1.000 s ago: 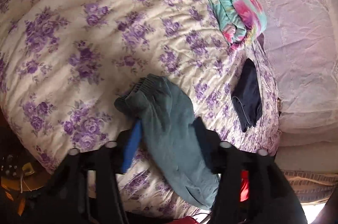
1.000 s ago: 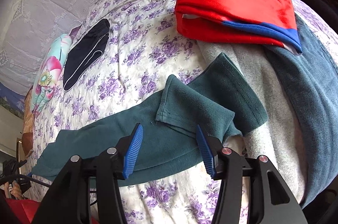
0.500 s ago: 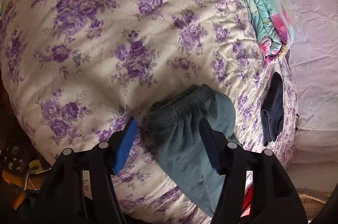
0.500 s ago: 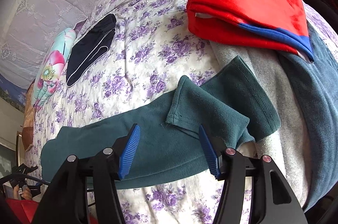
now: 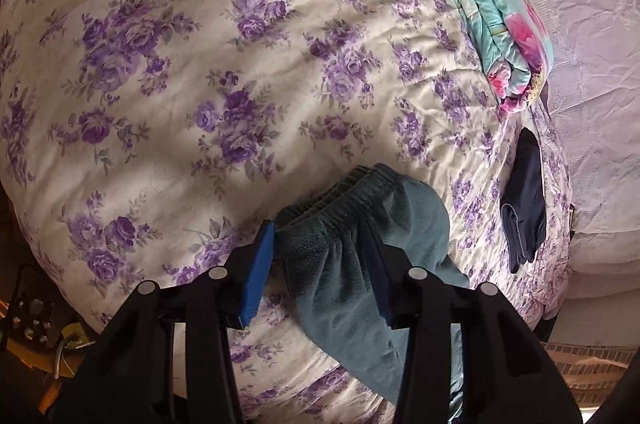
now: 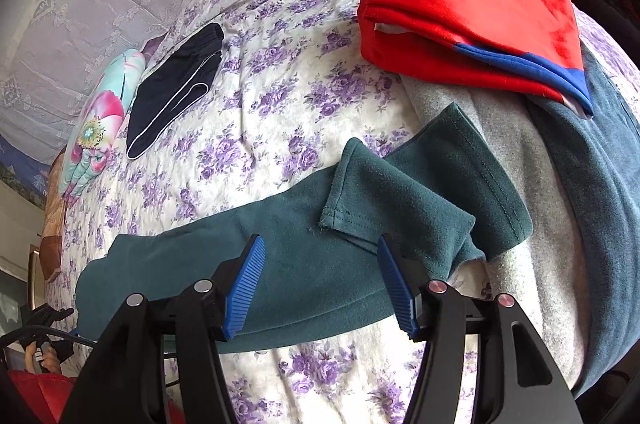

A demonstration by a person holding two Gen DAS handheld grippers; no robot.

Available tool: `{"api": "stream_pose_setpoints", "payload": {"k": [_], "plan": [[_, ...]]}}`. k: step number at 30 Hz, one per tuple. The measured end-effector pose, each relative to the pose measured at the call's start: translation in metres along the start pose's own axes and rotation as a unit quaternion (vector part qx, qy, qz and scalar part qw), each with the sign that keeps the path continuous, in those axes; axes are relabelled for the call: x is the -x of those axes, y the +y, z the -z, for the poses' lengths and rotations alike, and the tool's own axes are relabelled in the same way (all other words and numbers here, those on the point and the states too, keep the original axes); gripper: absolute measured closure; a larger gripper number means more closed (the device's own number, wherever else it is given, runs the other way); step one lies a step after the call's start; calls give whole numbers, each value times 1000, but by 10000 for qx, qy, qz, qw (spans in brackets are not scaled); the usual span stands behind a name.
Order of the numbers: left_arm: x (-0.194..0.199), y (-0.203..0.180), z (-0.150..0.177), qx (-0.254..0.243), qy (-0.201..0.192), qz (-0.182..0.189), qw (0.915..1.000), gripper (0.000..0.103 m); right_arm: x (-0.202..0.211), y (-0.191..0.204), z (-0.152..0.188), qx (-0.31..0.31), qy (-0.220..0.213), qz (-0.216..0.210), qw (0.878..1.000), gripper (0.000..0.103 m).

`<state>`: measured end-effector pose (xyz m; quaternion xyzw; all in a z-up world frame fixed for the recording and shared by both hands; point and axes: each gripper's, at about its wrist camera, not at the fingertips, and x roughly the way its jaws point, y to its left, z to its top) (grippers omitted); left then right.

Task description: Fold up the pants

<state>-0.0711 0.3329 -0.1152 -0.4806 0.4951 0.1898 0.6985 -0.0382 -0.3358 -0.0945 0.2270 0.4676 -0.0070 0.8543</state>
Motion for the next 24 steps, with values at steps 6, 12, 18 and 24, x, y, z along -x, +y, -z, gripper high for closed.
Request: {"api": "stream_pose_setpoints", "payload": {"k": [6,12,18,24], "plan": [[8,-10,5,-254,-239,117,9993,93,-1,1,-2,28,-3,14,10000,44],[21,-35,1,-485,-272,611,9966,96,-2,2,-3,32,1,-3,10000,44],[10,-30,0,-499,6,310,9983,95,-4,-2,-2,-55,6,-22,10000,43],[0,-14,9,-190,152,411,9989,71,-8,-5,0,-191,71,-45,9998,43]]}}
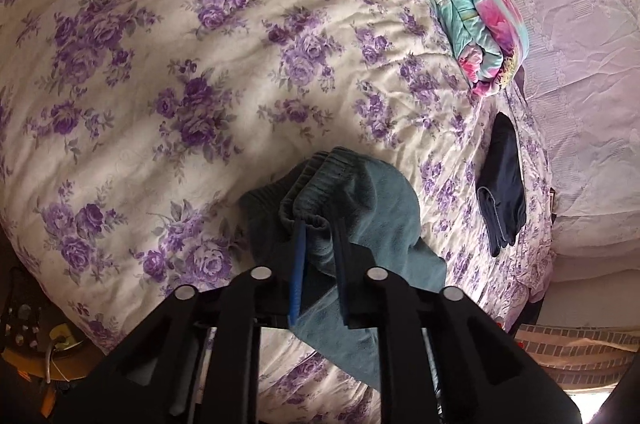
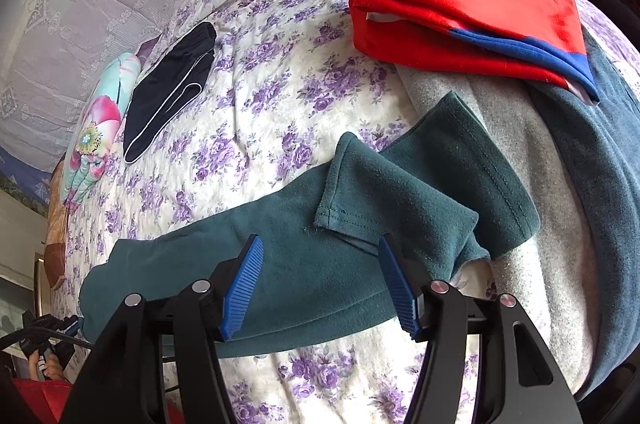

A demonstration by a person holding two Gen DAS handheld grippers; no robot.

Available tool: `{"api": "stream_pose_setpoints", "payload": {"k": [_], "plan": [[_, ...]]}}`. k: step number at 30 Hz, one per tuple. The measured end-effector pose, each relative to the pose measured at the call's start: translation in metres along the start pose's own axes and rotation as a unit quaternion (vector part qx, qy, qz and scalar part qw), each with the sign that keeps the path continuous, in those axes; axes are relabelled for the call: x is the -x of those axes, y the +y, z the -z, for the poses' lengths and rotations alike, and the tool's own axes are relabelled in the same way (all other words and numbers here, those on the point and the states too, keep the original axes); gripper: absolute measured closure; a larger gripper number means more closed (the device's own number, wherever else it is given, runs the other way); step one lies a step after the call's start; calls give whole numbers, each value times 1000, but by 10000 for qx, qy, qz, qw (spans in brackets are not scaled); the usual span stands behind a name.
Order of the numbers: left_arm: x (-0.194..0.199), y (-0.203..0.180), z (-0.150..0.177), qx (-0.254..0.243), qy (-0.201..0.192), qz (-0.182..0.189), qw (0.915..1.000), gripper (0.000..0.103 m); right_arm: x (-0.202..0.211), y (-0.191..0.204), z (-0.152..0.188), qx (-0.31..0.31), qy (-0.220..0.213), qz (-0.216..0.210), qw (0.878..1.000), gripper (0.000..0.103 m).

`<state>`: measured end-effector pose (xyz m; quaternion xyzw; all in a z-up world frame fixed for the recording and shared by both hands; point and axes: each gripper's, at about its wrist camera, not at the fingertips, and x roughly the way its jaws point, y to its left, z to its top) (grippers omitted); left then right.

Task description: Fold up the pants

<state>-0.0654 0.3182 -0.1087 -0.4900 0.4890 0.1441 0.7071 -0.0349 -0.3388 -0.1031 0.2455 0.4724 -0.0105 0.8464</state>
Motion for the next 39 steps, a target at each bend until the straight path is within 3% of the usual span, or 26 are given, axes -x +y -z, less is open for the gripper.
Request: {"api": "stream_pose_setpoints", "payload": {"k": [2,5,7,8,9,10,11,13,17,21,24,27,31,33,34,35,36,39], "plan": [[1,2,5,156,-46,41,9999,48,0,1,0,14,-13,8,10000,43],[2,1,11,249,-62,173,9995,45,1,0,-1,27,-42,25,10000,42],[0,-6,13,23,-70,18,10000,47,0,-1,-1,0,-15,16,10000,42],[-1,-9,13,-97,-98,-82,9999,58,-1,-1,-1,-8,6,9,10000,42],[-2,-11,13,-154,-92,-113,9998,84,-2,-1,-1,-9,17,7,10000,42],[-4,-12,12,-189,-59,-81,9998,95,-2,-1,-1,-9,14,9,10000,42],[-3,-14,12,-209,-70,-37,9997,97,-1,-1,-1,-3,-3,15,10000,42],[3,-19,9,-295,-207,-37,9993,99,1,-3,-3,32,-58,69,10000,42],[36,-31,-6,-179,-607,548,9965,101,13,-14,-9,42,-182,267,9995,42],[53,-59,-17,-533,-783,728,9928,102,20,-33,-5,12,-201,520,9984,42],[44,-73,-15,-713,-659,721,9927,102,18,-38,6,51,-206,685,9974,42],[25,-69,-11,-604,-363,679,9952,102,17,-23,10,595,-395,1013,9923,43],[13,-59,-6,-528,-137,533,9971,102,6,-4,10,1664,-522,1693,9700,44],[12,-56,-6,-542,-108,444,9975,102,-5,-9,5,1753,-362,1738,9684,44],[12,-53,-6,-515,-92,426,9977,102,-13,-14,1,1760,-162,1712,9693,51],[13,-49,-4,-485,-82,411,9979,102,-19,-18,-1,1759,18,1684,9699,65],[14,-41,1,-451,-82,374,9982,102,-23,-20,-3,1712,196,1559,9726,91],[20,-25,6,-341,-66,232,9991,102,-7,-25,-20,891,372,431,9944,94]]}}
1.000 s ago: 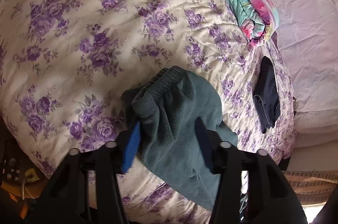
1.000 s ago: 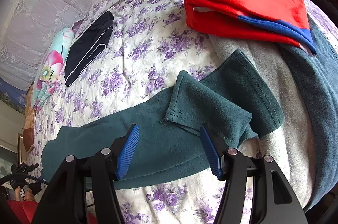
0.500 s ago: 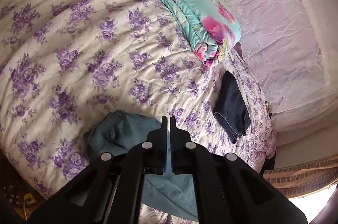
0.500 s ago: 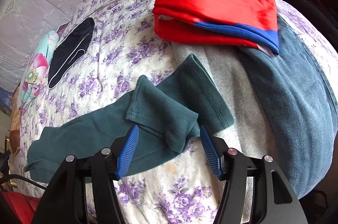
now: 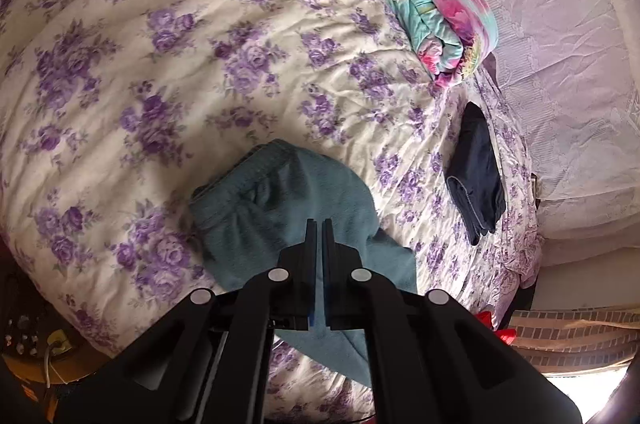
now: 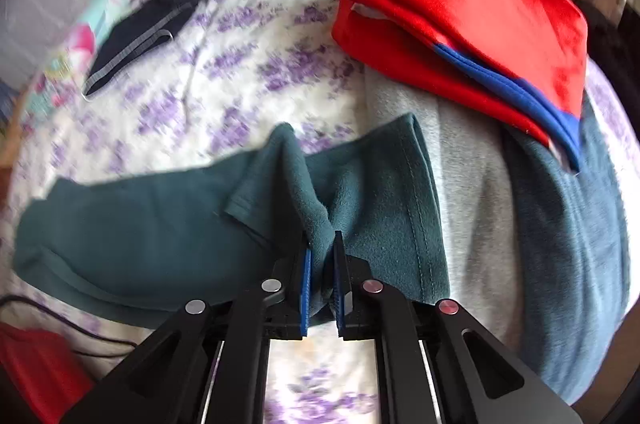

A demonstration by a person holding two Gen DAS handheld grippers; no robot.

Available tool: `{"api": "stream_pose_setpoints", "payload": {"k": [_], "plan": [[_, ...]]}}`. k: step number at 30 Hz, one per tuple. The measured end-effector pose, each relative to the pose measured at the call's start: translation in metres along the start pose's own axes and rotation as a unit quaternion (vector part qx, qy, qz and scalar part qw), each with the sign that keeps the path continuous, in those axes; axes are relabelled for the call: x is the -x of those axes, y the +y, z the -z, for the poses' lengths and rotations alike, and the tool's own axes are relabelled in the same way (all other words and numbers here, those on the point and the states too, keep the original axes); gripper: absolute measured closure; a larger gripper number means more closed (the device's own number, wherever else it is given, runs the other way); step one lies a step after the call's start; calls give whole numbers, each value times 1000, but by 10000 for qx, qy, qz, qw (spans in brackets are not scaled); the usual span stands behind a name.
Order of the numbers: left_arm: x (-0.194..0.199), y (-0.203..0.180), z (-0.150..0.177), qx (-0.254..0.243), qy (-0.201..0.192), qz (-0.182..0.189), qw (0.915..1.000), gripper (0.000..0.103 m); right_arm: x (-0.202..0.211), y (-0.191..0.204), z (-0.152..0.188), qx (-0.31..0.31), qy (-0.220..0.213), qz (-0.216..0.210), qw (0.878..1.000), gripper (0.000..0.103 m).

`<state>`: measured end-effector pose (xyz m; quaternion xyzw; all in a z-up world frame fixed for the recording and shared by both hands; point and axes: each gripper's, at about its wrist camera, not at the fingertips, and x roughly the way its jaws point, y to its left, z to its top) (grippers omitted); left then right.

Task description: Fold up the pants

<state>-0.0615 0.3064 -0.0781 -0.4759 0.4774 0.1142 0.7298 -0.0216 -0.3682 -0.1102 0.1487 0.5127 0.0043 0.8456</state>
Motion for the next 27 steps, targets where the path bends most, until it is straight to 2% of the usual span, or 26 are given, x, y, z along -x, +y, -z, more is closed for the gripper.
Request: {"api": "stream_pose_setpoints", "payload": {"k": [2,4,8,10,12,13,15,19,24,27], "plan": [[3,11,5,95,53,-75,9999,102,11,-5,-15,-504,-74,-693,9963,94],[2,19,10,202,121,-93,9997,102,18,-4,-33,-658,-218,-849,9940,94],[-4,20,17,307,169,-57,9994,101,18,11,-52,-354,-242,-767,9961,94],[-10,19,18,344,238,-52,9991,93,17,15,-54,-323,-206,-785,9962,94],[-16,19,18,376,318,-212,9986,68,15,15,-53,-375,-191,-783,9960,94],[-18,20,18,412,320,-298,9982,64,15,13,-51,-411,-195,-777,9959,94],[-20,23,14,475,324,-365,9977,63,16,11,-48,-473,-185,-750,9959,94],[-12,32,-2,683,94,-417,9968,61,16,6,-40,-626,-137,-723,9953,94],[-17,34,-14,566,236,-713,9956,60,13,8,-37,-747,-129,-764,9942,94],[-23,39,-11,612,350,-728,9949,58,12,10,-37,-747,-97,-777,9941,94]]}}
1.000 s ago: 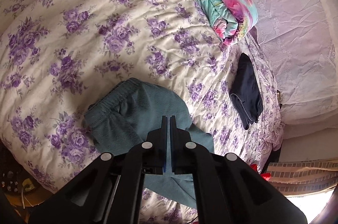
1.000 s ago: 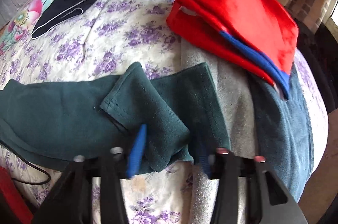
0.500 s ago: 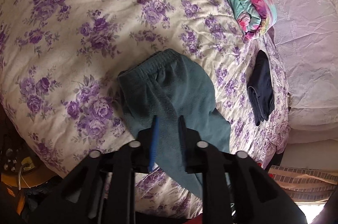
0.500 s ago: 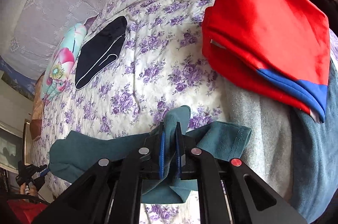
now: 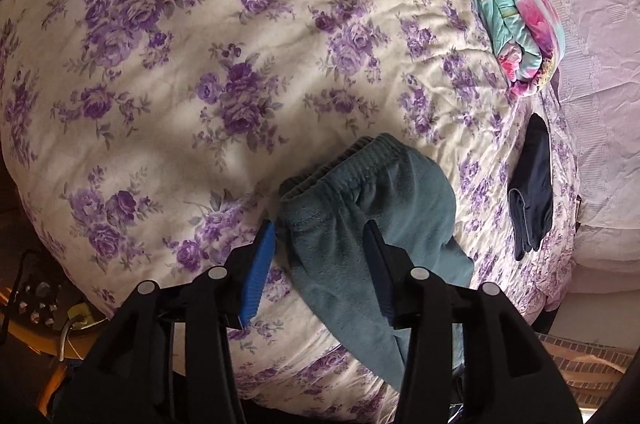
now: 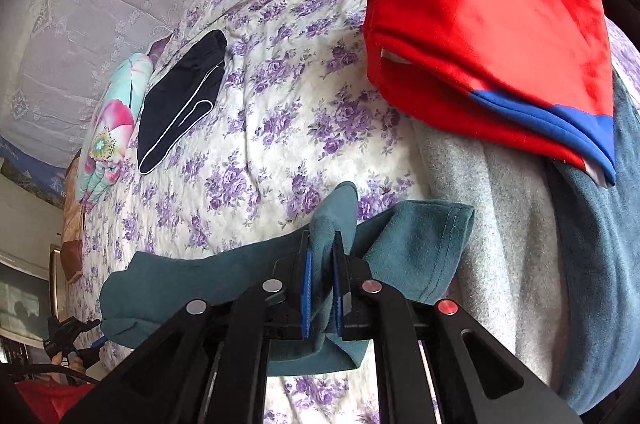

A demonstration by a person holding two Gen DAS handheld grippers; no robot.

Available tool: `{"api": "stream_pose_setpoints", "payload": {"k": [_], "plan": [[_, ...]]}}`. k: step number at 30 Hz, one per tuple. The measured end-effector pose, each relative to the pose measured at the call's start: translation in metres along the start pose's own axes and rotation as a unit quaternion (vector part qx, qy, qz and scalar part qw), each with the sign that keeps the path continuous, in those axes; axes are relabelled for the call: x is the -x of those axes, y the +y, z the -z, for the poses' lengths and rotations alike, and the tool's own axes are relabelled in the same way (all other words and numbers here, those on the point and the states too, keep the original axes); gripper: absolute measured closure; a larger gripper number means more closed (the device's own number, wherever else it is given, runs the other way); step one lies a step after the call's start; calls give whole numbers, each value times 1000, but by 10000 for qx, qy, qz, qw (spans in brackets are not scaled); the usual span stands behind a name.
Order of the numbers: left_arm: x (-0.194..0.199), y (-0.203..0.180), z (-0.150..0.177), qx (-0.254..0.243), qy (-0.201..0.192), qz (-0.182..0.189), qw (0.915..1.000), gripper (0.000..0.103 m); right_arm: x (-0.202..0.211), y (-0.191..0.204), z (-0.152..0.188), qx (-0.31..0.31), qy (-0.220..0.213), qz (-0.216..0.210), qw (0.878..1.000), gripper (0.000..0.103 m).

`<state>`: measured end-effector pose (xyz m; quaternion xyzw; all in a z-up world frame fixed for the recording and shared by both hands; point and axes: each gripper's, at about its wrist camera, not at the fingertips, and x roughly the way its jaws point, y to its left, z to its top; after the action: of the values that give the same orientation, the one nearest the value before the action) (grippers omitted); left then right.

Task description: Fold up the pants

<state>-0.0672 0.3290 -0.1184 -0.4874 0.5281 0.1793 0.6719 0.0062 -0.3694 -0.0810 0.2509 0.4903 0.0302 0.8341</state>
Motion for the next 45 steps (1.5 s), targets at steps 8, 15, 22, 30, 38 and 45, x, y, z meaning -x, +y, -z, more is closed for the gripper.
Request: {"api": "stream_pose_setpoints", "payload": {"k": [8,15,22,30,38,45], "plan": [[-2,-28,-3,-361,-437,521,9970,97,-2,1,-10,71,74,63,9999,94],[12,-100,-52,-305,-778,1602,9835,98,-10,23,-58,903,-62,645,9938,94],[-9,-176,-87,-1002,-1047,1366,9800,98,-38,52,-95,1551,-537,1205,9790,94],[-83,-195,-138,-720,-1004,604,9905,97,-123,16,-146,204,-331,1849,9820,77],[-48,-170,-123,-1160,-1053,896,9836,46,-84,38,-144,677,-1025,1483,9813,57],[-32,-112,-108,-1259,-652,427,9890,43,-105,37,-108,675,-297,1236,9896,59]]}}
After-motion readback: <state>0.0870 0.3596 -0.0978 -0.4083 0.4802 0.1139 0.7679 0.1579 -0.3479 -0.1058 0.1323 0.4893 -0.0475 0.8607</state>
